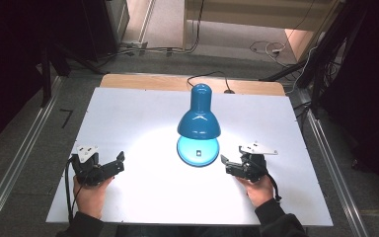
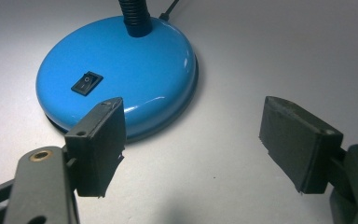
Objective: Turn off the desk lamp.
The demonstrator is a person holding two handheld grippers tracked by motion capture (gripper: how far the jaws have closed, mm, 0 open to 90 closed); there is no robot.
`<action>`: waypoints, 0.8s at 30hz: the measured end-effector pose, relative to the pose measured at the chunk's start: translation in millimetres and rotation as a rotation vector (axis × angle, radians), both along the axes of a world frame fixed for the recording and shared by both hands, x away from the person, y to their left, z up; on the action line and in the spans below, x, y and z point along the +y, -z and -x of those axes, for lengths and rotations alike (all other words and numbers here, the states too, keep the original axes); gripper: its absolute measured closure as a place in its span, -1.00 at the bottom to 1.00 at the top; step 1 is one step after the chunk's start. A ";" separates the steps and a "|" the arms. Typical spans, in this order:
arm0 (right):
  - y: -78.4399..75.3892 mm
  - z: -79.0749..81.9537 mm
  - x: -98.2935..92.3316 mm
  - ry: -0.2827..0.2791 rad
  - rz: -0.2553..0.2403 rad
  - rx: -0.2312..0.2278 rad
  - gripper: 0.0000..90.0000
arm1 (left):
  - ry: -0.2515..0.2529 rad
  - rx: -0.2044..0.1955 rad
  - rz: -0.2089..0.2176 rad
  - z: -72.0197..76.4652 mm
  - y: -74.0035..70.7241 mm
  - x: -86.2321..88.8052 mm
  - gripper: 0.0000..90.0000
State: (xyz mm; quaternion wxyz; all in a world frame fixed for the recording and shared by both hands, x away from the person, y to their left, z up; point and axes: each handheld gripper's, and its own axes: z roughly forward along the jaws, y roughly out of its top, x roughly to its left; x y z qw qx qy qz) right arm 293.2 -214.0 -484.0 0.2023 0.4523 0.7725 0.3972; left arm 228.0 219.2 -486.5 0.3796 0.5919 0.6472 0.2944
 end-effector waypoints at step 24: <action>1.1 -4.0 20.1 -0.033 -0.004 -0.004 -0.52 | 0.001 0.000 0.000 0.3 0.0 0.1 -0.92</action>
